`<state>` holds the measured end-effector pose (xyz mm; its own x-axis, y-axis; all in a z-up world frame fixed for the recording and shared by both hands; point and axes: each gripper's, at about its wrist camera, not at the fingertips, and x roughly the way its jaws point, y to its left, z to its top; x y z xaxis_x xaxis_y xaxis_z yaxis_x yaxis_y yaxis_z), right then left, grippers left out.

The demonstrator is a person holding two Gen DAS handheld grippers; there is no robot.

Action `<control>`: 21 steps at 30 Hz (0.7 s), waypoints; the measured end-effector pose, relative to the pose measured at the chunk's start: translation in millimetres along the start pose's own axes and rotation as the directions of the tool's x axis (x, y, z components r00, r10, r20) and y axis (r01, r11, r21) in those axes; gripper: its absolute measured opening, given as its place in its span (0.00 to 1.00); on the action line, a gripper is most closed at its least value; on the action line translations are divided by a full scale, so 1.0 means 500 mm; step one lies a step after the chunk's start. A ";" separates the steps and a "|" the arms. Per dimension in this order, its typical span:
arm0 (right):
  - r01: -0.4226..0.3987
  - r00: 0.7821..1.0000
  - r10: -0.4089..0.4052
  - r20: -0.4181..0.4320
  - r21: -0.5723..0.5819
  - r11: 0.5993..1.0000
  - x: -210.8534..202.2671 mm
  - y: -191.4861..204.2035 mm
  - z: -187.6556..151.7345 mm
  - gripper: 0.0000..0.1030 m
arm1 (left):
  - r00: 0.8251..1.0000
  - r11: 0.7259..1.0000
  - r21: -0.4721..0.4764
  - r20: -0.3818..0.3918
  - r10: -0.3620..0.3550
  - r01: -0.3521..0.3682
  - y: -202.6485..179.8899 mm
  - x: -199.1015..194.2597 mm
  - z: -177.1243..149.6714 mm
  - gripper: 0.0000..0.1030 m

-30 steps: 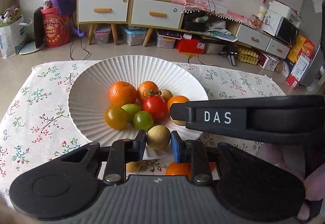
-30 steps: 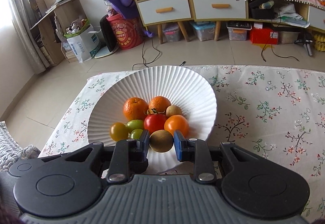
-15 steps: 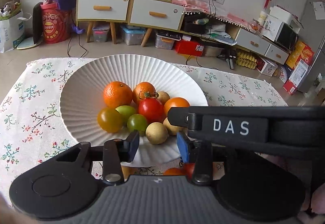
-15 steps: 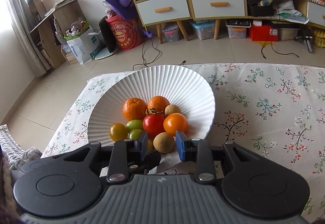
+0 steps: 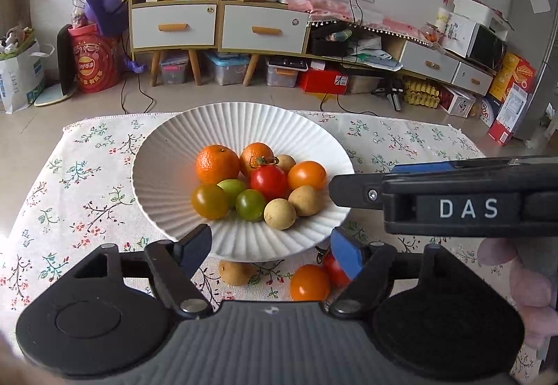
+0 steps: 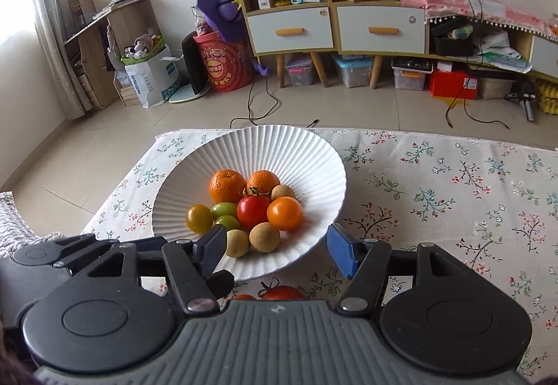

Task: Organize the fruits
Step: 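Carry the tan fruit and kiwi into the white plate and open both tools, then withdraw both tools from the plate back over the loose fruit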

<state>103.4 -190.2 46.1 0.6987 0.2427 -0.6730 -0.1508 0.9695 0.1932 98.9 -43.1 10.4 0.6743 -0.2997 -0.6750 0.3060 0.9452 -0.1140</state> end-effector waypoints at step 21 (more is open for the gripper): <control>-0.036 0.999 0.037 0.006 -0.120 0.992 -0.069 -0.007 -0.062 0.89 | 0.999 0.996 0.089 -0.036 0.021 -0.018 0.005 -0.052 -0.052 0.97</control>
<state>58.2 -200.9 46.7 0.6969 0.2781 -0.6611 -0.2583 0.9572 0.1303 64.6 -29.5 8.4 0.6558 -0.2749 -0.7031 0.3523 0.9351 -0.0370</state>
